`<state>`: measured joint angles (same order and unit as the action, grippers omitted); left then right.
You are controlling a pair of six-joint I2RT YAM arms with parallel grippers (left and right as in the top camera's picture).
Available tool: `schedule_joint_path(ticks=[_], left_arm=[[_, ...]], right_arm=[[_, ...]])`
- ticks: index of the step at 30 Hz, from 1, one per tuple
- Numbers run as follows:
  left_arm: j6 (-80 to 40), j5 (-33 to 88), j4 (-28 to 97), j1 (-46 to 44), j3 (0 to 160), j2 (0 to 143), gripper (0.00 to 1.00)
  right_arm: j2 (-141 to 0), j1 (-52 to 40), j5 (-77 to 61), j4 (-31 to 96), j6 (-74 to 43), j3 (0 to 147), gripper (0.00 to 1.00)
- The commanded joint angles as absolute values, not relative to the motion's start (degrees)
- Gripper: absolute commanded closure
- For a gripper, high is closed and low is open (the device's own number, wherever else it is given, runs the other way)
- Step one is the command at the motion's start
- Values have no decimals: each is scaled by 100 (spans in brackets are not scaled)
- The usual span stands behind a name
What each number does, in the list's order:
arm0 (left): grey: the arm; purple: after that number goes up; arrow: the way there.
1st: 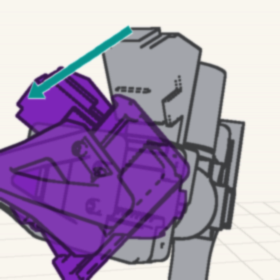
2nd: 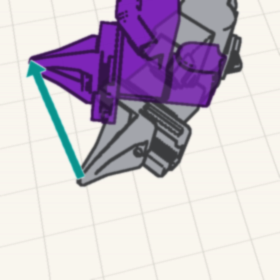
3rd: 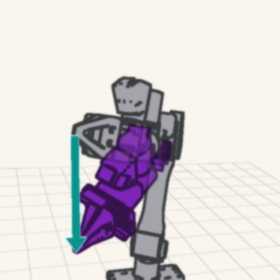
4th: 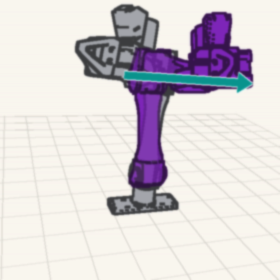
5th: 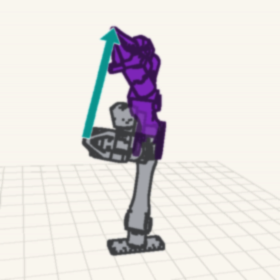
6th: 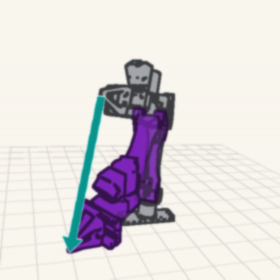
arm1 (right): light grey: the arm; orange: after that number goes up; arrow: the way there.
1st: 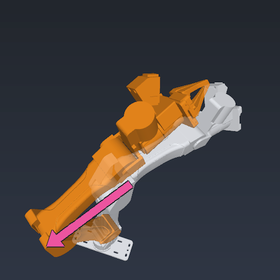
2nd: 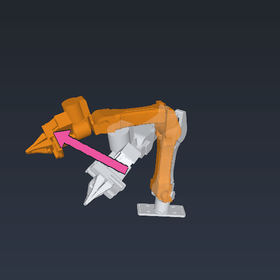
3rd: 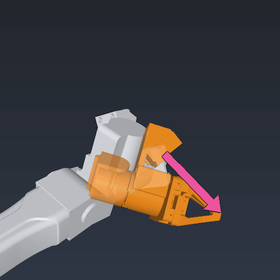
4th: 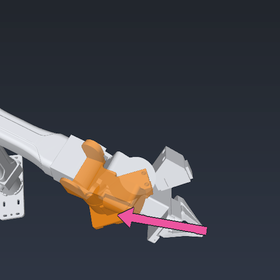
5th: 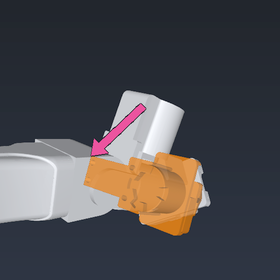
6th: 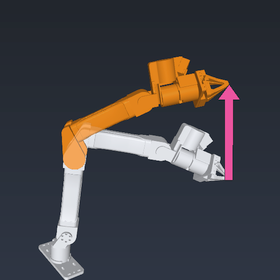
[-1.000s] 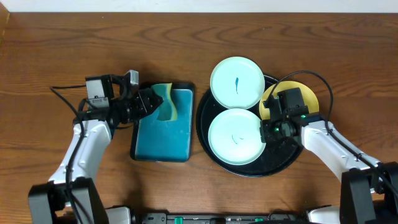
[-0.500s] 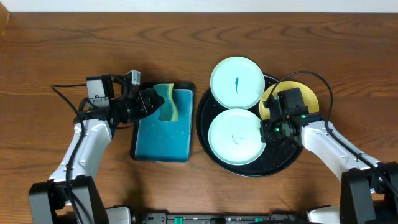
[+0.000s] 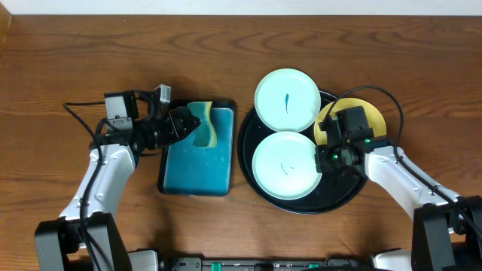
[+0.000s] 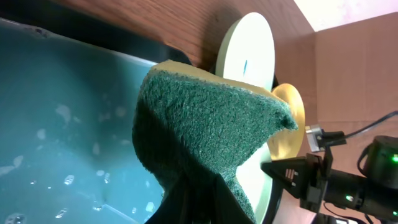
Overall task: Clean dirty plates on tray and stack at the side
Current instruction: 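Lift the sponge out of the basin with the left gripper, then scrub the white plate with the sponge held in the left gripper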
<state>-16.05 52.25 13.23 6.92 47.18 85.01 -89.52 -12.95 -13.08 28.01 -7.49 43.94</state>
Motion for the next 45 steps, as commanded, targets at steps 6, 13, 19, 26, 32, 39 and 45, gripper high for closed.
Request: schedule_joint_path(ticks=[6,13,19,26,32,39,45], left_arm=[[-1509,5487,1315,711,4705,8482,92],[-1511,5485,1319,709,4705,8482,93],[-1605,5253,1343,580,4705,8482,93],[-1728,2711,1715,-395,4705,8482,93],[-1879,1194,2005,-1315,4705,8482,93],[-2290,596,2161,-1826,4705,8499,93],[-2676,598,2180,-2119,4705,8499,92]], right_arm=[[-8980,-1330,-1225,2805,-812,4412,99],[-8980,-1328,-1225,2805,-812,4412,99],[-8980,-1330,-1225,2803,-812,4412,99],[-8980,-1330,-1225,2805,-812,4412,99],[-8980,-1330,-1225,2805,-812,4412,99],[-8980,-1330,-1225,2805,-812,4412,99],[-8980,-1330,-1227,2810,-812,4412,99]])
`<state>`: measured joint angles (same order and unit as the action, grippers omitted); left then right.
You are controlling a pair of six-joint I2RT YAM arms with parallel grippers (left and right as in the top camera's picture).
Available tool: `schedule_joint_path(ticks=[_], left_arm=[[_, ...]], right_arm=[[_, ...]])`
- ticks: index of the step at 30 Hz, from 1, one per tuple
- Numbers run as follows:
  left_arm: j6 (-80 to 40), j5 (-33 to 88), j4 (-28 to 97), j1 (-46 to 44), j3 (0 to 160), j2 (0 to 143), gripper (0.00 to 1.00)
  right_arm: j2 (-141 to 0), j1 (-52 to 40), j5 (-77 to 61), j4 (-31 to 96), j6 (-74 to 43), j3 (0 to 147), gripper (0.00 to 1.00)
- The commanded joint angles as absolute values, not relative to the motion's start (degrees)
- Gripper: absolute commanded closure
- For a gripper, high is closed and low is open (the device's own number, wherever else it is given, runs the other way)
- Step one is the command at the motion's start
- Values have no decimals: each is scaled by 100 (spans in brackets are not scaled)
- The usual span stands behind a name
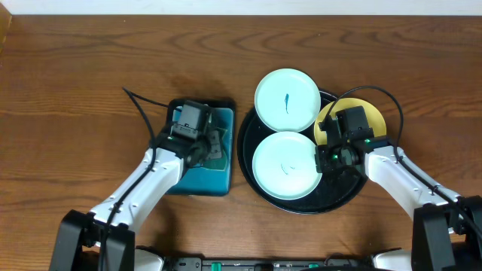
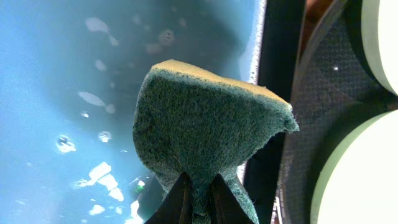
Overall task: Clean dirty plates on tray and stack at the side
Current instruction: 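Scrub the white plate with the sponge held in the left gripper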
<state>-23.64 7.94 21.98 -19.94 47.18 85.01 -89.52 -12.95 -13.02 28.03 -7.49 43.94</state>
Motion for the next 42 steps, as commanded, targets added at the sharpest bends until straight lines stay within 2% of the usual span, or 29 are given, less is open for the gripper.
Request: schedule_joint_path(ticks=[1,15,25,31,42], left_arm=[[-2735,600,2161,-2165,4705,8499,93],[-2624,751,1933,-2285,4849,8482,92],[-2080,766,3334,-2333,6134,8423,93],[-2375,1072,3177,-2912,6200,8538,93],[-3122,1094,2032,-4340,6200,9535,92]], right_arm=[[-8980,-1330,-1227,2812,-812,4412,99],[-8980,-1330,-1225,2851,-812,4412,99],[-8980,-1330,-1227,2849,-814,4412,99],[-8980,-1330,-1229,2853,-987,4412,99],[-8980,-1330,-1382,3264,-1586,4412,99]])
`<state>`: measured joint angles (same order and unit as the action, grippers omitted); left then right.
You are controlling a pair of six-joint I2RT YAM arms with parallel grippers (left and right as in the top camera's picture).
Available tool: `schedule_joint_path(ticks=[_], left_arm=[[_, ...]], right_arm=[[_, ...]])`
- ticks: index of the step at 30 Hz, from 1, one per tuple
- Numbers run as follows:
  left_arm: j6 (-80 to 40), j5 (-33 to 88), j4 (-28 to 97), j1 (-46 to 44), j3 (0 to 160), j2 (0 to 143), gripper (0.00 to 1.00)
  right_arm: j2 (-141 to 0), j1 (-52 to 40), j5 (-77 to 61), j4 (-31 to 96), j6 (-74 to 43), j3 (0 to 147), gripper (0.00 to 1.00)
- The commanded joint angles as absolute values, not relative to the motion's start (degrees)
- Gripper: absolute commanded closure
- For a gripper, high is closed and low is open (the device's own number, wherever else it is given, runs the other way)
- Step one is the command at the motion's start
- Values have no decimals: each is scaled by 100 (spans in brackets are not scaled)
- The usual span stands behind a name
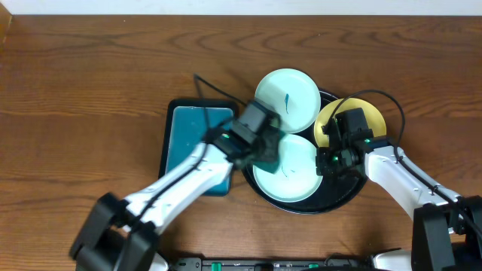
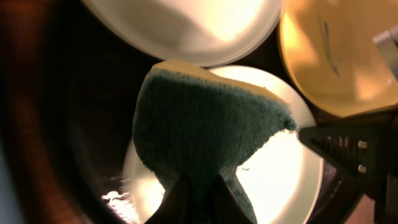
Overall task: Clean dirty plates on tray and stack at the side
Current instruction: 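Scrub the white plate with the sponge held in the left gripper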
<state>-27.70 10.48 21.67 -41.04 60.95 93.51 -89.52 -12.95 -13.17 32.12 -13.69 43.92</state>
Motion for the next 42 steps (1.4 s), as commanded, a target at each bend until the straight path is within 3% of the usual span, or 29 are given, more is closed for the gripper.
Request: schedule_joint_path(ticks=[1,12,22,31,35,42], left_arm=[[-3218,1094,1979,-4423,6200,9616,93],[-3782,1031,1273,-4987,6200,10549,92],[-3892,-617,2012,-4554,6200,10816,93],[-3854,-373,2550,-4152,6202,10433,92],[-3802,362,2499,-4289,6202,10018,93],[-3848,427,2132,-4746,6200,9970,93]], right_arm=[[-8980,-1330,-1422,3280,-1586,4412,99],[-8980,-1361,-1507,3280,-1586,4412,99],[-8980,-1361,-1505,3282,-1584,4412,99],[-8980,-1361,-1505,3282,-1584,4412,99],[-8980,-1361,-1505,3280,-1584,4412,99],[-8980,-1361,-1505,3282,-1584,4412,99]])
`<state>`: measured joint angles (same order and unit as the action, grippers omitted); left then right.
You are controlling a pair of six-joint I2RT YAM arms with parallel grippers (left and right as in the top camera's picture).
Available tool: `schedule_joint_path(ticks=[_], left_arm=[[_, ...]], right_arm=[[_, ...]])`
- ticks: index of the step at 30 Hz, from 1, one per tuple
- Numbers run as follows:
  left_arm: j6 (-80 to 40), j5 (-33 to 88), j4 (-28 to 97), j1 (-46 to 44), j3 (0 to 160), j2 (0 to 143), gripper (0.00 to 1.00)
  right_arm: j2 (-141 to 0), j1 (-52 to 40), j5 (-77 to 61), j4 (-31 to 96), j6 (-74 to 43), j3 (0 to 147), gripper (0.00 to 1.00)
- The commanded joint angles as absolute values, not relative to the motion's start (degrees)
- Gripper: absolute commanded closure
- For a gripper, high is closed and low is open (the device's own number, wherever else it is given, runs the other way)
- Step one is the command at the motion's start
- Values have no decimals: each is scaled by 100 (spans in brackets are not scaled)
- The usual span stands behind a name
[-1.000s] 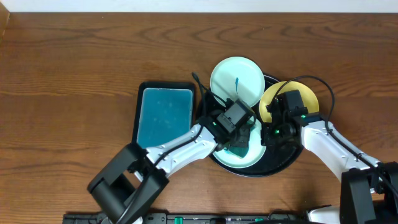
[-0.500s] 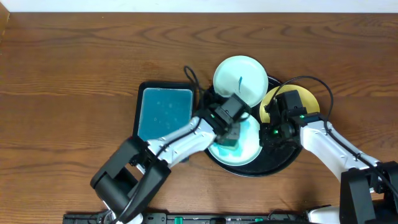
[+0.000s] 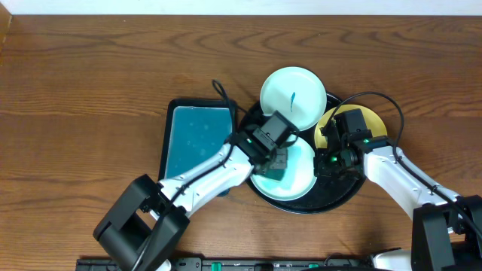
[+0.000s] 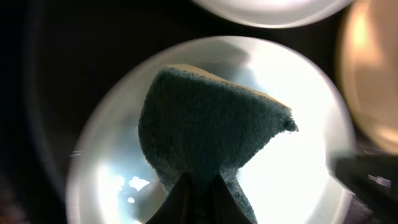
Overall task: Clean dirty plates on tray and stack at the side
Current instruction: 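Scrub the white plate with the sponge held in the left gripper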
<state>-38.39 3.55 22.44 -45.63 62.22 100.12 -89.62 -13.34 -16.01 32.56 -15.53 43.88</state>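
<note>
On the round black tray lie two mint plates and a yellow plate. The back mint plate carries a small blue streak. My left gripper is shut on a green and yellow sponge, which presses on the front mint plate. In the left wrist view the fingers pinch the sponge's lower end over that plate, and wet patches show left of the sponge. My right gripper sits at the front plate's right rim and looks shut on it.
A black tray of blue water stands left of the round tray. The right arm's cable loops over the yellow plate. Bare brown wood table lies to the left, at the back and at the far right.
My left gripper and the sponge were above the front plate's upper left; now the sponge sits on the plate's middle. The back plate lies slightly to the right. The right gripper has not moved.
My left gripper held the sponge at the back edge of the water tray, then low over the water. Then it was over the round tray above the front plate, and now the sponge rests on that plate. The right gripper stayed at the plate's rim throughout.
</note>
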Motion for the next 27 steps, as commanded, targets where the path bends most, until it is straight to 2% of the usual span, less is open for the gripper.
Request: schedule_joint_path(ticks=[1,8,14,23,27], left_arm=[[-3850,429,2038,-4805,6200,10022,93],[-3972,366,1754,-4980,6200,10558,93],[-3896,-506,1968,-4842,6202,10667,92],[-3387,-517,2314,-4316,6208,9830,93],[-3020,-158,2523,-4123,6208,9216,93]], right_arm=[[-8980,-1361,-1505,3282,-1584,4412,99],[-8980,-1361,-1505,3295,-1584,4412,99],[-8980,-1361,-1505,3301,-1584,4412,99],[-8980,-1361,-1503,3299,-1584,4412,99],[-8980,-1361,-1505,3299,-1584,4412,97]])
